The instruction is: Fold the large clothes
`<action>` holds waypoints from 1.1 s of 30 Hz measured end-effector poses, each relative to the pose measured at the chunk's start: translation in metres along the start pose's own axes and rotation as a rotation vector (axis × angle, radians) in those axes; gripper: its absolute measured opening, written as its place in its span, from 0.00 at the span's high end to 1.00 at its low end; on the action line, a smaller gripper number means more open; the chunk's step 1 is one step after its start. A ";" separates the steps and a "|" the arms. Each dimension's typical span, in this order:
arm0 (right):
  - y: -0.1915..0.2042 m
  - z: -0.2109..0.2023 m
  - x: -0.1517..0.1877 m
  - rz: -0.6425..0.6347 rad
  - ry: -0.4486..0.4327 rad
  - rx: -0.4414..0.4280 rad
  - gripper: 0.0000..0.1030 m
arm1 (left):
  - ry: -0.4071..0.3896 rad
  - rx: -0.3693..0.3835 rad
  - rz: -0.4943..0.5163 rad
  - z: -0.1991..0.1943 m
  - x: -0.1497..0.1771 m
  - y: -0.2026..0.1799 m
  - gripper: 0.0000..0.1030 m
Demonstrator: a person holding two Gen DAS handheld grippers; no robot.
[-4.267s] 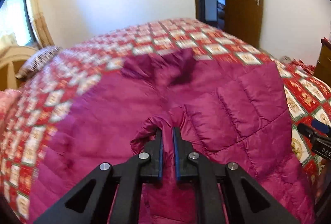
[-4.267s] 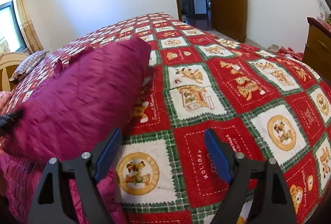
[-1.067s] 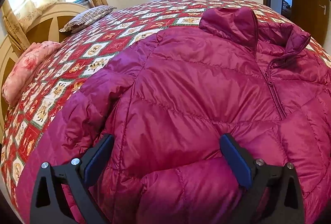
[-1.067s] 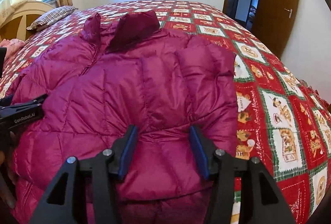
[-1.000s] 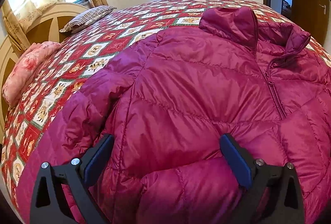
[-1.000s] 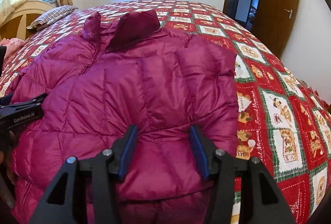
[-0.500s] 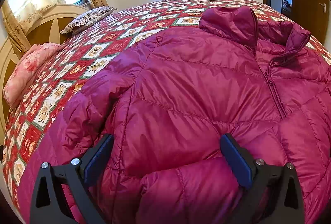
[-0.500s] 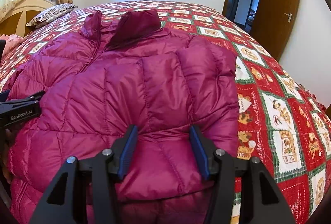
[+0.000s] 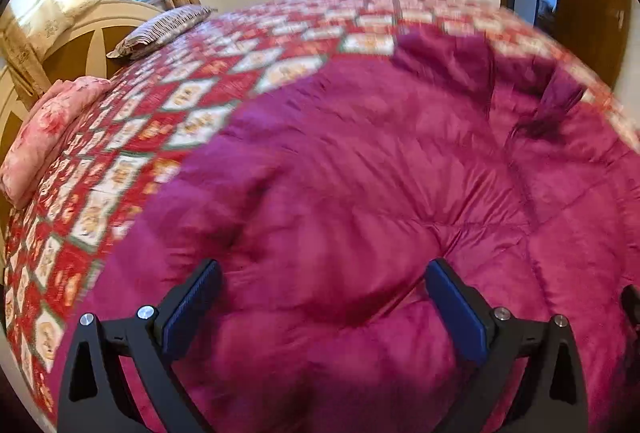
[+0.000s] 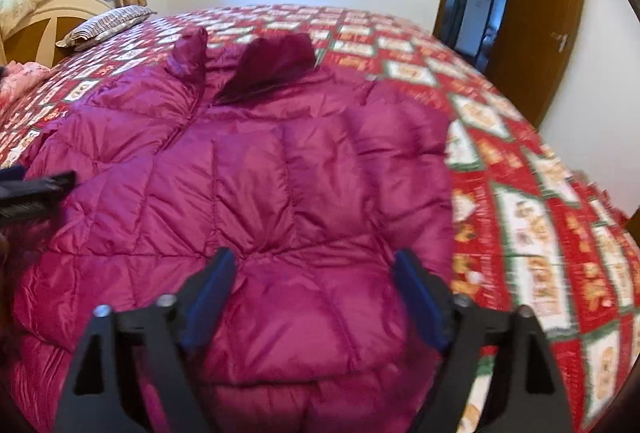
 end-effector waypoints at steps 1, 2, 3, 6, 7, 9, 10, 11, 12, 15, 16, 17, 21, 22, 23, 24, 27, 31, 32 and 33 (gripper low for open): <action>-0.001 -0.007 0.000 0.002 -0.016 0.004 0.10 | -0.030 0.008 -0.006 -0.016 -0.001 0.013 0.01; -0.001 -0.014 0.000 0.002 -0.028 0.001 0.09 | -0.051 0.003 -0.004 -0.027 -0.001 0.024 0.01; 0.000 -0.022 0.002 0.000 -0.036 -0.007 0.09 | -0.072 -0.014 0.001 -0.038 0.000 0.040 0.01; 0.000 -0.035 0.010 0.005 -0.045 0.002 0.09 | -0.098 -0.109 -0.009 -0.059 0.014 0.102 0.01; 0.001 -0.038 0.011 0.005 -0.048 0.002 0.09 | -0.088 -0.136 -0.027 -0.062 0.024 0.126 0.01; 0.004 -0.041 0.014 0.004 -0.049 0.001 0.09 | -0.045 -0.181 -0.082 -0.063 0.048 0.172 0.01; 0.008 -0.041 0.018 -0.002 -0.044 -0.003 0.09 | -0.030 -0.192 -0.101 -0.062 0.058 0.186 0.01; 0.011 -0.041 0.020 -0.009 -0.038 -0.005 0.09 | -0.005 -0.212 -0.115 -0.061 0.072 0.203 0.01; 0.016 -0.040 0.023 -0.025 -0.027 -0.004 0.09 | 0.011 -0.226 -0.123 -0.060 0.083 0.214 0.01; 0.025 -0.039 0.033 -0.060 -0.013 0.001 0.09 | 0.059 -0.221 -0.177 -0.057 0.117 0.237 0.01; 0.029 -0.039 0.035 -0.071 -0.009 0.002 0.09 | 0.068 -0.200 -0.197 -0.056 0.125 0.241 0.01; 0.030 -0.041 0.038 -0.076 -0.011 0.003 0.09 | 0.071 -0.175 -0.212 -0.055 0.132 0.241 0.01; 0.034 -0.043 0.042 -0.089 -0.008 -0.010 0.09 | 0.055 -0.112 -0.236 -0.055 0.142 0.234 0.05; 0.034 -0.043 0.043 -0.092 -0.007 -0.012 0.09 | 0.045 -0.088 -0.231 -0.055 0.141 0.230 0.20; 0.034 -0.043 0.045 -0.094 -0.005 -0.012 0.09 | 0.038 -0.074 -0.231 -0.057 0.140 0.228 0.40; 0.034 -0.043 0.047 -0.094 -0.002 -0.012 0.09 | 0.029 -0.071 -0.229 -0.060 0.138 0.227 0.52; 0.033 -0.039 0.050 -0.079 0.007 -0.019 0.09 | 0.022 -0.056 -0.213 -0.066 0.128 0.225 0.80; 0.031 -0.038 0.052 -0.060 0.008 -0.028 0.09 | -0.086 -0.174 -0.186 -0.097 0.099 0.240 0.83; 0.032 -0.039 0.052 -0.059 0.007 -0.030 0.09 | -0.124 -0.201 -0.172 -0.108 0.090 0.242 0.83; 0.032 -0.039 0.052 -0.057 0.005 -0.033 0.09 | -0.169 -0.223 -0.161 -0.122 0.078 0.242 0.83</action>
Point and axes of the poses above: each gripper's, at about its wrist camera, not at the fingertips, and z roughly the way its jaws point, y to its left, x to its underside, the point moved 9 cm from there along z, roughly the way its jaws point, and after that the axes turned 6 degrees about x, right-handed, at the moved point
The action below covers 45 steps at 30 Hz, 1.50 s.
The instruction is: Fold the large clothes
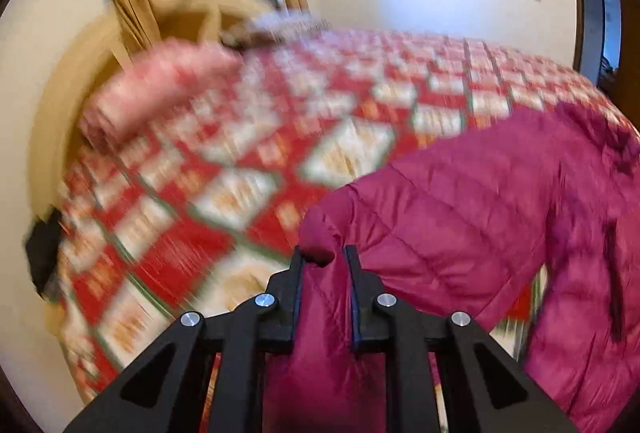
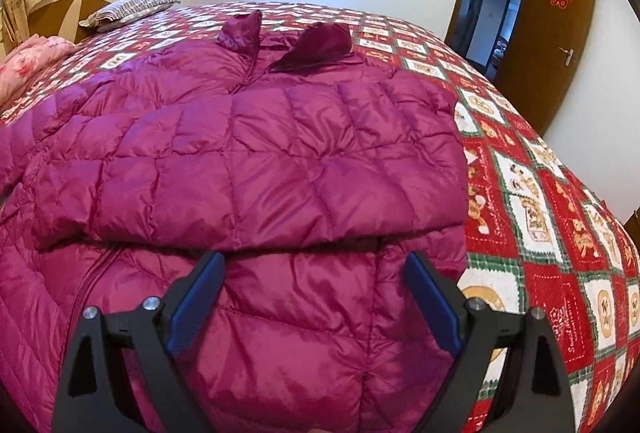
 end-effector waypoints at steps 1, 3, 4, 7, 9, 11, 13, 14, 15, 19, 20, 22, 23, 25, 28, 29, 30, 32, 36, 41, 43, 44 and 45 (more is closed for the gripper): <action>0.000 0.000 0.000 0.002 -0.003 -0.004 0.09 | -0.040 -0.002 0.007 -0.012 -0.014 -0.002 0.84; -0.001 -0.002 -0.001 0.006 -0.008 -0.006 0.09 | -0.111 0.011 0.045 -0.036 -0.042 -0.018 0.84; -0.002 -0.004 -0.002 0.012 -0.015 -0.006 0.09 | -0.137 0.019 0.064 -0.045 -0.052 -0.027 0.84; -0.008 -0.012 -0.006 0.025 -0.038 -0.001 0.09 | -0.204 0.087 0.123 -0.073 -0.078 -0.067 0.84; -0.012 -0.016 -0.007 0.035 -0.051 0.001 0.09 | -0.229 0.122 0.158 -0.083 -0.087 -0.095 0.84; -0.017 -0.018 -0.007 0.049 -0.054 0.000 0.09 | -0.244 0.160 0.196 -0.089 -0.092 -0.127 0.84; -0.022 -0.018 -0.006 0.061 -0.052 -0.004 0.09 | -0.253 0.203 0.234 -0.094 -0.093 -0.162 0.84; -0.025 -0.018 -0.005 0.068 -0.051 -0.003 0.09 | -0.256 0.219 0.248 -0.096 -0.092 -0.175 0.84; -0.026 -0.017 -0.005 0.072 -0.051 -0.001 0.09 | -0.259 0.242 0.267 -0.098 -0.091 -0.192 0.84; -0.037 -0.015 -0.002 0.107 -0.044 -0.004 0.09 | -0.273 0.346 0.337 -0.105 -0.077 -0.257 0.83; -0.039 -0.015 -0.001 0.114 -0.043 -0.004 0.09 | -0.273 0.372 0.354 -0.107 -0.072 -0.274 0.81; -0.042 -0.014 0.000 0.121 -0.040 -0.004 0.09 | -0.259 0.409 0.375 -0.110 -0.064 -0.296 0.64; -0.044 -0.014 0.000 0.120 -0.038 -0.002 0.09 | -0.248 0.419 0.388 -0.111 -0.060 -0.307 0.44; -0.047 -0.013 0.001 0.127 -0.032 -0.001 0.09 | -0.267 0.408 0.394 -0.117 -0.057 -0.317 0.16; -0.053 -0.015 0.002 0.149 -0.029 -0.014 0.09 | -0.325 0.387 0.387 -0.127 -0.057 -0.311 0.06; -0.055 -0.016 0.002 0.154 -0.030 -0.015 0.09 | -0.324 0.373 0.386 -0.123 -0.058 -0.307 0.06; -0.058 -0.018 0.001 0.162 -0.034 -0.017 0.09 | -0.318 0.357 0.377 -0.119 -0.058 -0.299 0.06; -0.059 -0.024 -0.003 0.182 -0.048 -0.033 0.09 | -0.290 0.320 0.347 -0.101 -0.059 -0.276 0.06; -0.043 -0.044 -0.022 0.187 -0.090 -0.120 0.09 | -0.213 0.185 0.288 -0.058 -0.049 -0.223 0.06; 0.011 -0.051 -0.034 0.118 -0.057 -0.277 0.09 | -0.080 0.052 0.198 -0.006 -0.019 -0.167 0.06; 0.040 -0.044 -0.035 0.075 -0.015 -0.341 0.10 | -0.045 0.015 0.177 0.008 -0.006 -0.152 0.06; 0.048 -0.040 -0.033 0.064 0.002 -0.357 0.14 | -0.028 0.006 0.171 0.015 0.001 -0.148 0.06; 0.060 -0.033 -0.030 0.045 0.037 -0.378 0.18 | -0.013 -0.006 0.168 0.022 0.006 -0.143 0.06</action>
Point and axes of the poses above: each gripper's, at about its wrist camera, not at the fingertips, and z roughly the way its jaws point, y to its left, x to its underside, the point moved 9 cm from there along z, roughly the way its jaws point, and after that the axes turned 6 degrees about x, right-handed, at the moved point
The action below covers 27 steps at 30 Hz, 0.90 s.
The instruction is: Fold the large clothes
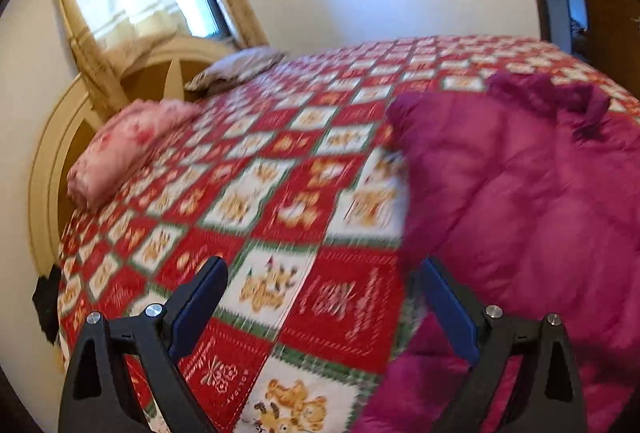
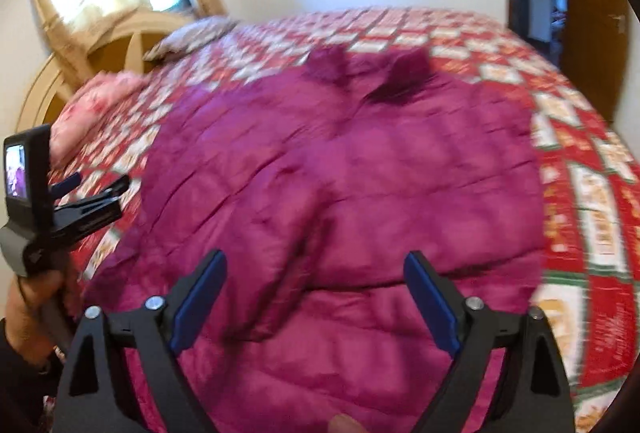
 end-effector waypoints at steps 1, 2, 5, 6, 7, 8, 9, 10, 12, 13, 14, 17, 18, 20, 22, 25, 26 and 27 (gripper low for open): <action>0.005 0.008 0.003 -0.006 0.025 -0.009 0.30 | 0.022 -0.012 -0.004 0.008 0.007 0.002 0.06; 0.009 0.014 0.005 -0.010 0.048 -0.023 0.52 | 0.041 -0.012 -0.008 0.016 0.012 0.005 0.06; 0.020 0.011 0.003 -0.025 0.041 -0.058 0.80 | 0.080 -0.001 -0.014 0.027 0.025 0.008 0.06; 0.018 0.002 -0.002 -0.033 0.004 -0.040 0.83 | 0.086 0.003 -0.013 0.029 0.027 0.008 0.06; 0.016 -0.004 -0.006 -0.032 -0.017 -0.032 0.84 | 0.089 0.008 -0.010 0.031 0.029 0.008 0.06; 0.011 -0.011 -0.011 -0.026 -0.041 -0.019 0.84 | 0.090 0.009 -0.008 0.032 0.030 0.009 0.06; 0.002 -0.019 -0.017 -0.013 -0.067 0.007 0.84 | 0.093 0.011 -0.006 0.033 0.030 0.009 0.06; -0.005 -0.023 -0.020 -0.004 -0.080 0.025 0.84 | 0.098 0.017 -0.007 0.034 0.031 0.009 0.06; -0.023 -0.023 -0.022 0.022 -0.078 0.066 0.84 | 0.110 0.027 -0.009 0.036 0.032 0.009 0.06; -0.034 -0.019 -0.020 0.045 -0.060 0.094 0.84 | 0.114 0.031 -0.009 0.036 0.032 0.009 0.06; -0.039 -0.014 -0.017 0.054 -0.043 0.105 0.84 | 0.117 0.033 -0.007 0.035 0.032 0.008 0.06; -0.050 0.009 -0.002 0.049 0.021 0.144 0.84 | 0.133 0.050 0.017 0.029 0.028 0.007 0.06; -0.052 0.014 0.001 0.050 0.030 0.145 0.82 | 0.134 0.062 0.023 0.025 0.024 0.007 0.06; -0.056 0.012 0.004 0.068 0.024 0.141 0.66 | 0.113 0.090 0.028 0.012 0.008 0.007 0.06; -0.066 0.001 0.002 0.098 0.011 0.163 0.58 | 0.071 0.113 0.026 -0.003 -0.016 0.006 0.06; -0.077 -0.015 -0.010 0.144 -0.023 0.201 0.58 | 0.014 0.172 0.010 -0.020 -0.052 -0.011 0.06; -0.079 -0.020 -0.017 0.155 -0.045 0.211 0.58 | 0.002 0.185 0.009 -0.022 -0.060 -0.018 0.06; -0.079 -0.026 -0.025 0.166 -0.079 0.216 0.58 | -0.014 0.201 0.008 -0.024 -0.068 -0.028 0.06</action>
Point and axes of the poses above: each gripper's, at about its wrist camera, not at the fingertips, and z roughly the way its jaws point, y to its left, x to its underside, the point moved 9 cm from there along z, roughly the way its jaws point, and after that the axes turned 6 degrees about x, right-handed, at the moved point
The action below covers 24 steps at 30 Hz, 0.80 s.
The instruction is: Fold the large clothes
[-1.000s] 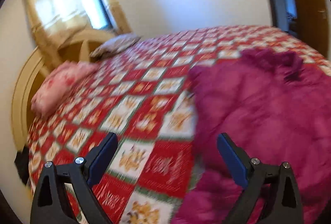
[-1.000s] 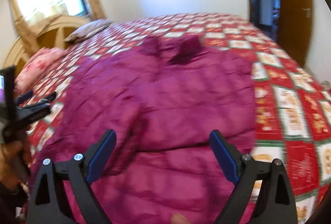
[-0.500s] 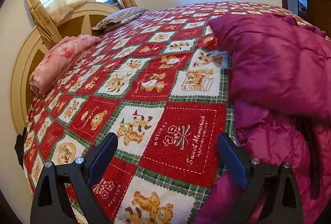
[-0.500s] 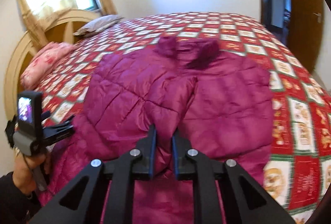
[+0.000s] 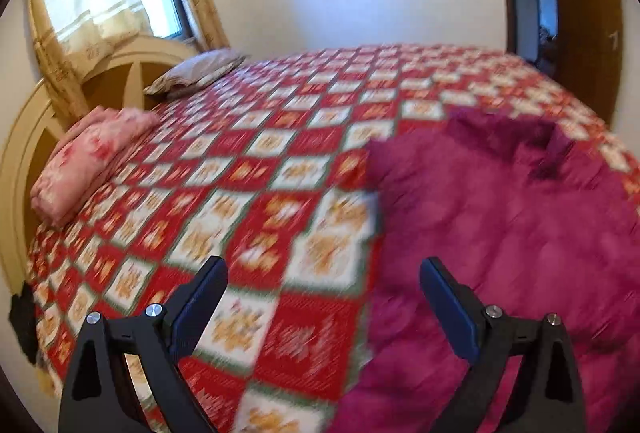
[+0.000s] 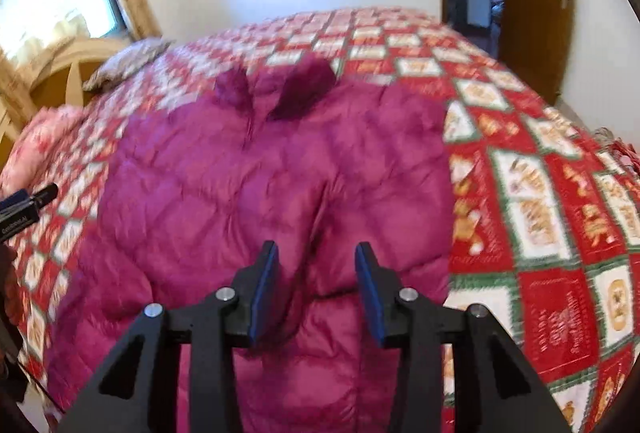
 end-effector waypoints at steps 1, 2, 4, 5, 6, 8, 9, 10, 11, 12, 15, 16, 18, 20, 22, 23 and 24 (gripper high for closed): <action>0.003 -0.003 -0.007 0.005 -0.023 -0.009 0.58 | -0.014 0.025 -0.002 0.003 -0.007 -0.013 0.06; 0.007 -0.005 -0.010 0.006 -0.034 -0.017 0.58 | -0.019 0.050 -0.006 0.006 -0.010 -0.024 0.06; 0.020 -0.001 -0.019 -0.003 -0.060 -0.042 0.58 | -0.026 0.081 -0.001 0.020 -0.014 -0.047 0.06; 0.025 0.004 -0.020 -0.014 -0.062 -0.047 0.58 | -0.019 0.086 0.004 0.027 -0.012 -0.057 0.06; 0.030 0.010 -0.021 -0.029 -0.059 -0.051 0.58 | 0.002 0.097 0.009 0.038 -0.008 -0.066 0.06; 0.042 0.029 -0.015 -0.053 -0.029 -0.062 0.59 | 0.048 0.098 0.017 0.061 0.002 -0.081 0.06; 0.045 0.036 -0.012 -0.059 -0.017 -0.061 0.59 | 0.073 0.098 0.020 0.071 0.009 -0.086 0.06; 0.045 0.047 -0.008 -0.066 0.000 -0.048 0.60 | 0.099 0.092 0.025 0.082 0.016 -0.091 0.06; 0.044 0.051 -0.004 -0.067 0.009 -0.042 0.61 | 0.119 0.084 0.027 0.091 0.023 -0.094 0.06; 0.042 0.060 0.001 -0.060 0.023 -0.043 0.61 | 0.125 0.084 0.028 0.095 0.028 -0.095 0.06; 0.037 0.067 0.011 -0.053 0.035 -0.047 0.64 | 0.113 0.094 0.024 0.100 0.035 -0.098 0.06; 0.036 0.069 0.014 -0.063 0.034 -0.044 0.64 | 0.114 0.094 0.030 0.101 0.036 -0.100 0.06; 0.036 0.071 0.017 -0.075 0.037 -0.033 0.64 | 0.120 0.093 0.038 0.103 0.037 -0.101 0.06; 0.038 0.072 0.018 -0.090 0.036 -0.018 0.64 | 0.127 0.094 0.042 0.106 0.038 -0.101 0.05; 0.039 0.073 0.019 -0.107 0.032 -0.002 0.64 | 0.137 0.094 0.046 0.109 0.039 -0.102 0.05; 0.040 0.073 0.020 -0.112 0.031 0.003 0.64 | 0.140 0.095 0.047 0.109 0.040 -0.103 0.05; 0.040 0.073 0.020 -0.113 0.030 0.006 0.64 | 0.143 0.095 0.049 0.111 0.040 -0.103 0.05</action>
Point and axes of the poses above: each gripper's, at about its wrist camera, not at the fingertips, and z roughly the way its jaws point, y to its left, x to its underside, the point moved 9 cm from there along z, roughly the way its jaws point, and after that the axes turned 6 degrees about x, right-handed, at the moved point
